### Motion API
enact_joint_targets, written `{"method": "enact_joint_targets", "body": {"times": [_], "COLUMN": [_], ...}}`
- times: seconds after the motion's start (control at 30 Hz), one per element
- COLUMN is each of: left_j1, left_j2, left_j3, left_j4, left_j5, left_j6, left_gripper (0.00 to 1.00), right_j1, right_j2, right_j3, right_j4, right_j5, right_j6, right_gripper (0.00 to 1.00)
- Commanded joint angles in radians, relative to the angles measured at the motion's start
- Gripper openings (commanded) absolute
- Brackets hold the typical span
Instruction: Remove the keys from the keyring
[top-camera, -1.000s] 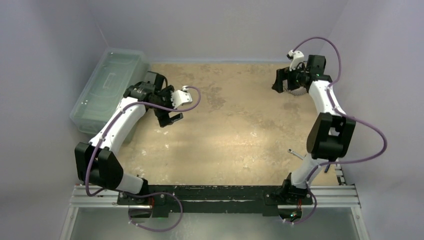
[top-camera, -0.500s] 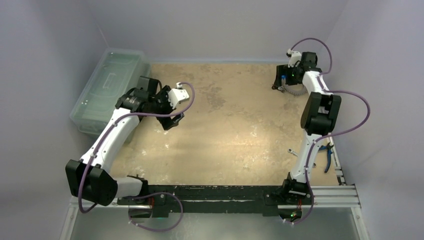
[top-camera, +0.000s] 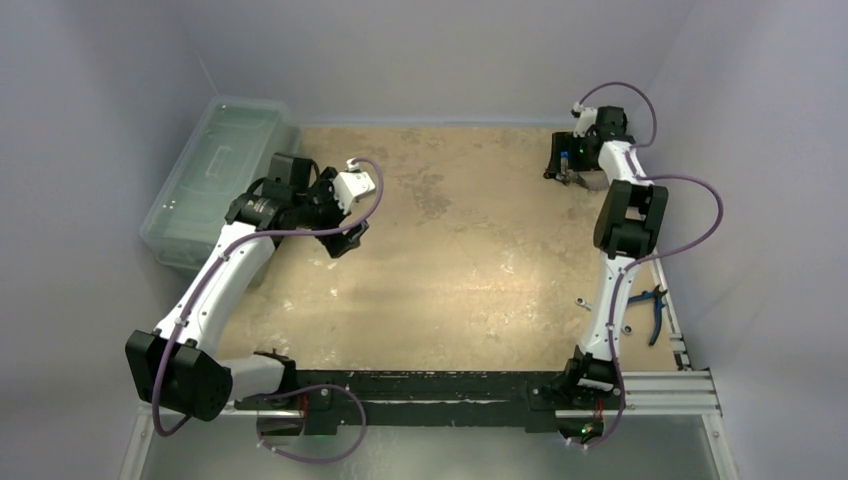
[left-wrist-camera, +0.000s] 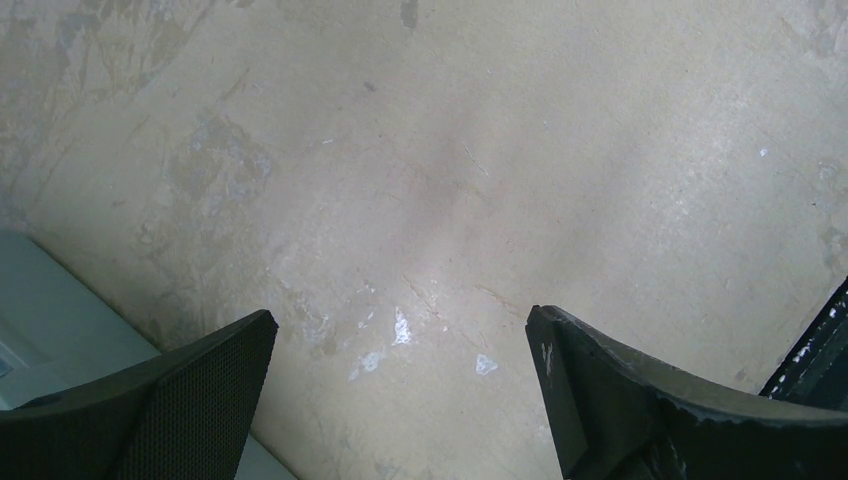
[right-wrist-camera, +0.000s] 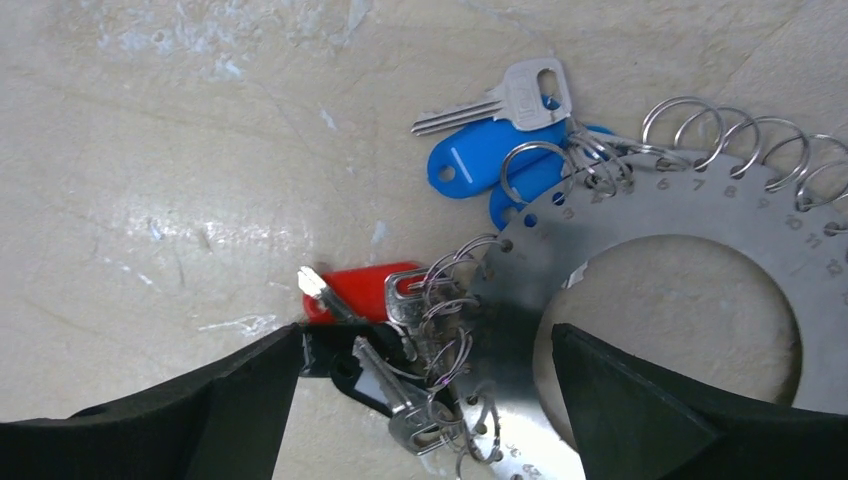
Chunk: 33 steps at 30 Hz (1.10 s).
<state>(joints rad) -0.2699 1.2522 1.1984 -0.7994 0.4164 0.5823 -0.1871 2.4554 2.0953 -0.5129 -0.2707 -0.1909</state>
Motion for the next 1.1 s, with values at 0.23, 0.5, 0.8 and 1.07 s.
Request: {"method": "enact_joint_targets", "body": {"times": [0.23,0.5,0.8,1.07], "left_j1": [0.001,0.003,0.027,0.037], "left_j2": [-0.017,-0.003,0.07,0.146], "left_j3": [-0.053,-0.063,-0.099,-0.126], "left_j4": [0.129,0.156,0.183,0.228], "left_j5": [0.042,0.079,0.235,0.338], "left_j6": [-0.122,-0.202,-0.293,-0.328], "left_gripper": [0.99,0.99,0.99,0.97], "right_j1": [0.166,0.418,0.71,0.69], "right_j2": [-0.227,-0.414,-0.569,-0.746], "right_j3": [-0.354,-0.705,-0.985,-1.007], "right_j4": [-0.06,-0.032,-0.032,-0.133], "right_j5": [-0.109,-0.178,-0.279,-0.287], "right_j6": [-0.027,-0.038,-0.159,-0.272], "right_gripper": [0.95,0.92,0.91,0.91]}}
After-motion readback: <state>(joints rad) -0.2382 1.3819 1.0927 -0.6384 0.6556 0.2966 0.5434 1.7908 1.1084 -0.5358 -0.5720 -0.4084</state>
